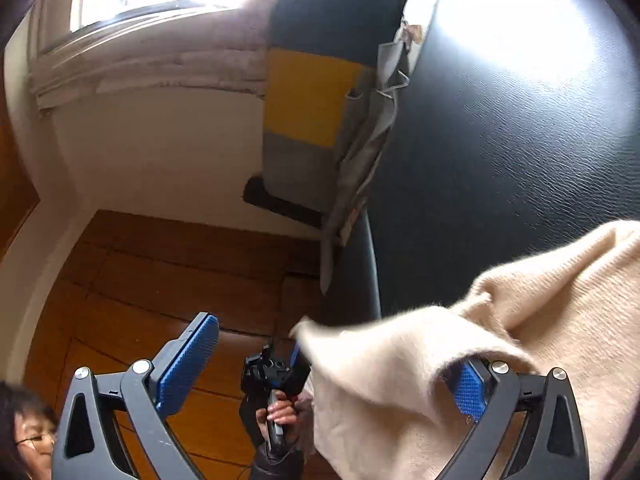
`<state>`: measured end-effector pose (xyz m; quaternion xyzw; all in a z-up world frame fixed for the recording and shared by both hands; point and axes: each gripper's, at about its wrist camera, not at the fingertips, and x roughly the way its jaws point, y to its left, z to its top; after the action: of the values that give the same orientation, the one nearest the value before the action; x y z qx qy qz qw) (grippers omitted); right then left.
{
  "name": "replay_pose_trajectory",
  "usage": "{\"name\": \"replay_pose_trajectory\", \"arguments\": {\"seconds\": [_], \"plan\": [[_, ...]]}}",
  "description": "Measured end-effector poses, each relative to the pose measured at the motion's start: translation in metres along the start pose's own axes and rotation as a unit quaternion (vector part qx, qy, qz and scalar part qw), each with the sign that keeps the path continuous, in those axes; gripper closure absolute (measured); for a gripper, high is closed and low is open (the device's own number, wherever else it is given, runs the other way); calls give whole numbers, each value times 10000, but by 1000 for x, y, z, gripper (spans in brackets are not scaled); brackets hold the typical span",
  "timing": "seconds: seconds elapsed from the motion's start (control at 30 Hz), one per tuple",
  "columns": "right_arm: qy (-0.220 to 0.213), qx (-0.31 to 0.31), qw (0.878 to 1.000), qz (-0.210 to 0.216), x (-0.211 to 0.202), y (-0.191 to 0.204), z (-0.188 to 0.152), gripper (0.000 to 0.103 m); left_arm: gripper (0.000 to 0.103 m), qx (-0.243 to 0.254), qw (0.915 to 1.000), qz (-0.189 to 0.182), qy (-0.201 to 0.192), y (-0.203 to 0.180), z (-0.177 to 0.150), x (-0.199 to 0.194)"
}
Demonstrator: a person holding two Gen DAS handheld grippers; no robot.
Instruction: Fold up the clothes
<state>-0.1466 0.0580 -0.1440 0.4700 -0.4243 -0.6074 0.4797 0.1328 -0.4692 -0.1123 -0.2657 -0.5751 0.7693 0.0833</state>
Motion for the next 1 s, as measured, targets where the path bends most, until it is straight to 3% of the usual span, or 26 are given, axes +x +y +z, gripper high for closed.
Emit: {"name": "replay_pose_trajectory", "arguments": {"seconds": [0.13,0.2,0.33,0.5,0.6,0.7,0.77,0.83,0.9,0.97,1.0], "plan": [[152,-395,9971,-625,-19,8,-10,0,57,348,9948,950,130,16,-33,-19],[109,-563,9921,-1116,-34,9,-14,0,56,436,9917,1178,270,22,-50,-17],[76,-797,9852,-1516,-53,6,-20,0,55,618,9887,1294,427,26,-79,-17],[351,-1101,9787,-1699,-42,4,-25,27,53,905,9871,1215,520,12,-93,-14],[587,-1246,9652,-2222,-23,-2,-23,27,53,1400,9754,1584,624,-3,-100,-3],[909,-1542,9525,-2465,-10,-3,-28,24,53,1846,9617,1903,694,-13,-108,7],[1141,-1792,9411,-2629,-2,0,-32,14,56,2111,9505,2152,759,-19,-114,12],[1413,-2114,9236,-2870,5,6,-38,13,62,2175,9428,2399,795,-24,-113,17],[1725,-2513,9014,-3075,11,12,-49,0,62,2063,9447,2419,804,-24,-111,19],[2000,-2937,8707,-3400,19,16,-62,0,61,1859,9501,2384,771,-21,-108,17],[2050,-3003,8620,-3532,21,17,-65,0,61,1750,9531,2354,743,-19,-107,16]]}}
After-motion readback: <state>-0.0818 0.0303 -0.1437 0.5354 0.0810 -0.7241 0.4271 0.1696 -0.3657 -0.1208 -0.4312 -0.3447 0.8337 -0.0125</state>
